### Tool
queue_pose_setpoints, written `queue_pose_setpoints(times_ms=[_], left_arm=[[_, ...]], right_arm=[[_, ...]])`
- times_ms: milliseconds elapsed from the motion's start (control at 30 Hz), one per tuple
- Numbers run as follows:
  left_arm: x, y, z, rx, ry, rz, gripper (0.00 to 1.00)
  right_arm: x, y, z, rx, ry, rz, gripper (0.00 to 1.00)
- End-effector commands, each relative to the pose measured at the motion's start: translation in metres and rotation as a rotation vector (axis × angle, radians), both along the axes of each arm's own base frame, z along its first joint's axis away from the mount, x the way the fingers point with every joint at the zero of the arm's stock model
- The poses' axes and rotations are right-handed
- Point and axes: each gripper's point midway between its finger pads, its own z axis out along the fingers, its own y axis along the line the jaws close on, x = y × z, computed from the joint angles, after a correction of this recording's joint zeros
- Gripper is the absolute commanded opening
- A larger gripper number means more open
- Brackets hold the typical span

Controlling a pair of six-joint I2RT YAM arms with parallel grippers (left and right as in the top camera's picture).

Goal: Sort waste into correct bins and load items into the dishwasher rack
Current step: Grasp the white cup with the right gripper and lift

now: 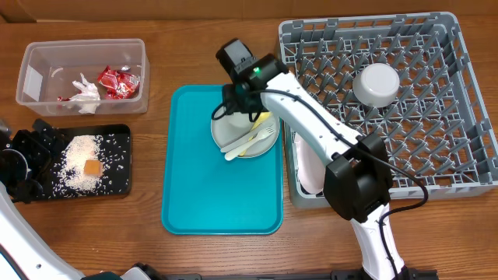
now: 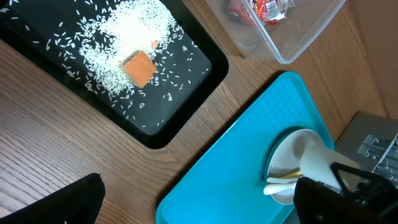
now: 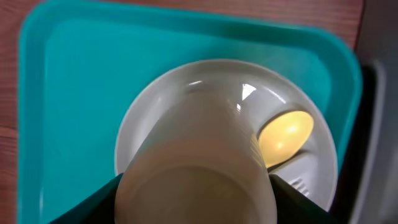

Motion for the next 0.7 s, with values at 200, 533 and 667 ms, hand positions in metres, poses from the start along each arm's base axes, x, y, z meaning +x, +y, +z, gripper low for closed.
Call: queue_pose_setpoints(times_ms=[200,533,667], left_arm=[[0.003,-0.005,0.000,-0.005,-0.013,-0.036,1.00],[0.003,-0.005,0.000,-0.006,-0.013,-0.035,1.00],[0.003,-0.005,0.000,-0.006,-0.013,-0.035,1.00]], right_arm=[[0.022,-0.029,0.104,0.099,-0.154,-0.071,0.52],[0.043,-0.162,0.175,0.033,-0.274,-0.265,0.52],[0.044,-0.229,0.192,-0.004,-0.301,-0.375,0.53]])
